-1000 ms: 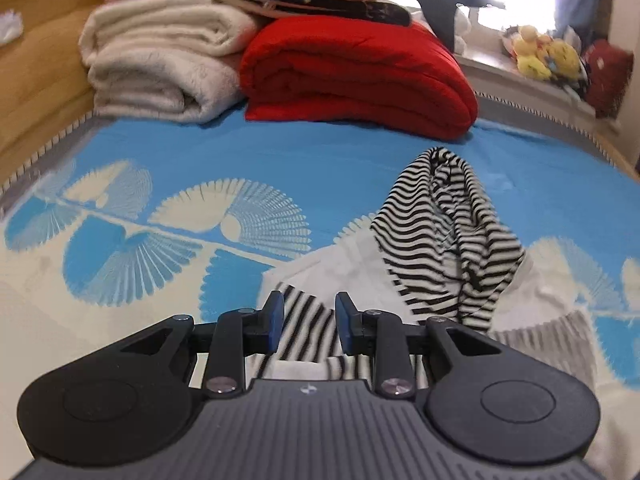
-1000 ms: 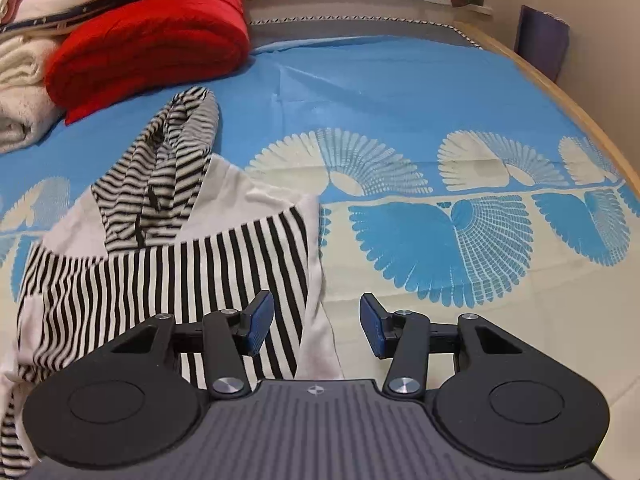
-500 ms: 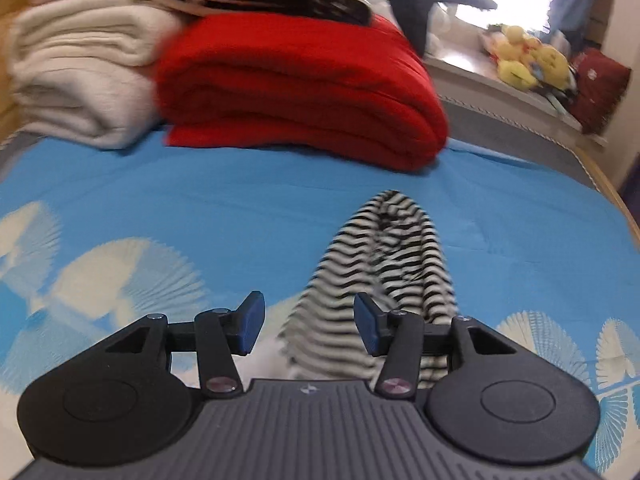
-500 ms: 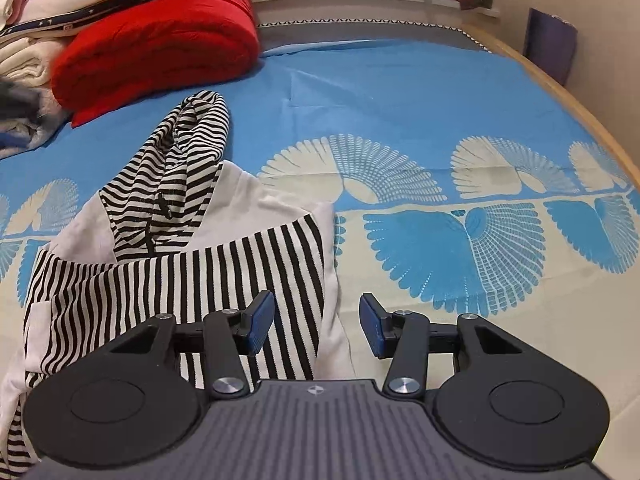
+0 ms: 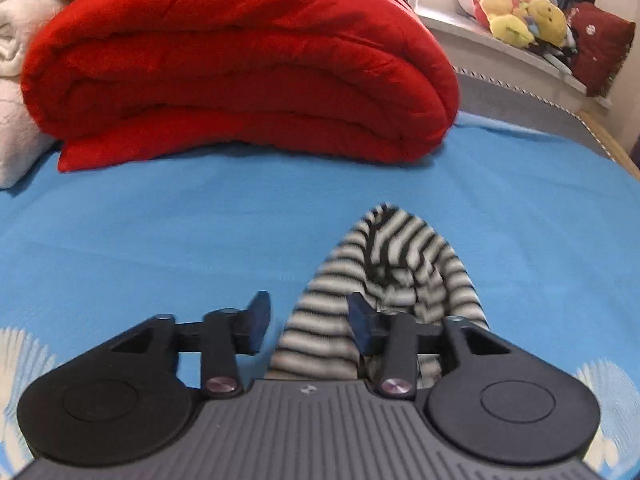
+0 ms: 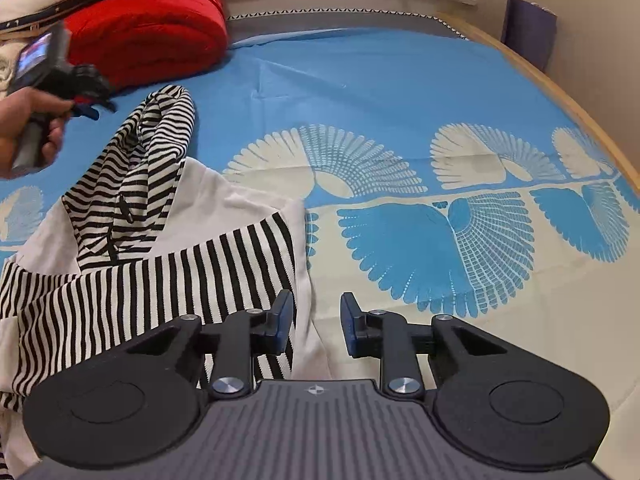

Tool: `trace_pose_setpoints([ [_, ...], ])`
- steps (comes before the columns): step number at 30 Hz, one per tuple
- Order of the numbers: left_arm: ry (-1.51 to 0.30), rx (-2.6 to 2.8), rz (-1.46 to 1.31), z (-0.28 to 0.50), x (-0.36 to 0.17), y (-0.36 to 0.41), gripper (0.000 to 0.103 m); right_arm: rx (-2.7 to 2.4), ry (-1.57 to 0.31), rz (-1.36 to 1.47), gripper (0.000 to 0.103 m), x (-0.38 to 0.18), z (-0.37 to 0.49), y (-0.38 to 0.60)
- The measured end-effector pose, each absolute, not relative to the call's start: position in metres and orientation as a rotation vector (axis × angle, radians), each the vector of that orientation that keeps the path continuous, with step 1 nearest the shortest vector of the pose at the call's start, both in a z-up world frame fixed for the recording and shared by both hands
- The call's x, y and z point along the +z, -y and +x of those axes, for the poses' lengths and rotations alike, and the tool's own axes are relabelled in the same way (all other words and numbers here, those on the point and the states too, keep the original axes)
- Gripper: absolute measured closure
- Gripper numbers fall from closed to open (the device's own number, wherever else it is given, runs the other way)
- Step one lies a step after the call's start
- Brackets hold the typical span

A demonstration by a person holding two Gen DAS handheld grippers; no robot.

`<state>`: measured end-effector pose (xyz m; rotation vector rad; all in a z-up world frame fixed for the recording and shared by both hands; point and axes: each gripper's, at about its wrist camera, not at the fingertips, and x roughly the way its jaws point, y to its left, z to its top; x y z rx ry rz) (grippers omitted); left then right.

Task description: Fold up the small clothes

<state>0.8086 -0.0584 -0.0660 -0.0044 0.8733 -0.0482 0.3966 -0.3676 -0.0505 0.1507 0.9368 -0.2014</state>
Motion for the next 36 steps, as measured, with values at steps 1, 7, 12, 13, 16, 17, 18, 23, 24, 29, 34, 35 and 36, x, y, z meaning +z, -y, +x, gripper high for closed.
trace_pose_setpoints([
  [1,-0.877,-0.046,-0.009,0.816,-0.071,0.060,0.048,-0.201,-0.945,0.146,0.076,-0.053,0.398,0.367],
  [7,-0.926,-0.044,-0.022,0.847,-0.095,0.075,0.049,-0.212,-0.957,0.136,0.076,-0.059,0.405,0.366],
  [12,-0.939,-0.068,0.085,0.848,-0.102,0.090,0.102,-0.207,-0.961,0.140,0.076,-0.060,0.403,0.366],
  [13,-0.924,-0.061,0.107,0.844,-0.099,0.090,0.102,-0.209,-0.960,0.144,0.076,-0.059,0.404,0.367],
  [16,-0.875,-0.086,0.097,0.819,-0.075,0.084,0.102,-0.215,-0.943,0.167,0.076,-0.051,0.404,0.373],
  [17,-0.854,-0.110,0.097,0.804,-0.063,0.080,0.102,-0.214,-0.932,0.173,0.076,-0.047,0.403,0.374],
  [18,-0.821,-0.140,0.109,0.784,-0.050,0.078,0.102,-0.212,-0.918,0.179,0.076,-0.043,0.403,0.375],
  [23,-0.692,-0.349,0.167,0.649,0.010,0.061,0.102,-0.212,-0.887,0.223,0.076,-0.031,0.396,0.379],
  [24,-0.670,-0.381,0.178,0.612,0.020,0.056,0.102,-0.211,-0.884,0.236,0.076,-0.029,0.394,0.380],
  [29,-0.628,-0.517,0.214,0.435,0.052,0.025,0.102,-0.211,-0.846,0.277,0.076,-0.016,0.385,0.379],
  [34,-0.784,-0.540,0.273,0.346,0.048,-0.005,0.084,-0.178,-0.809,0.298,0.075,-0.009,0.376,0.371],
  [35,-0.779,-0.507,0.218,0.344,0.053,-0.013,0.079,-0.163,-0.805,0.312,0.075,-0.009,0.375,0.368],
  [36,-0.771,-0.457,0.121,0.347,0.058,-0.025,0.069,-0.146,-0.802,0.334,0.075,-0.010,0.375,0.366],
])
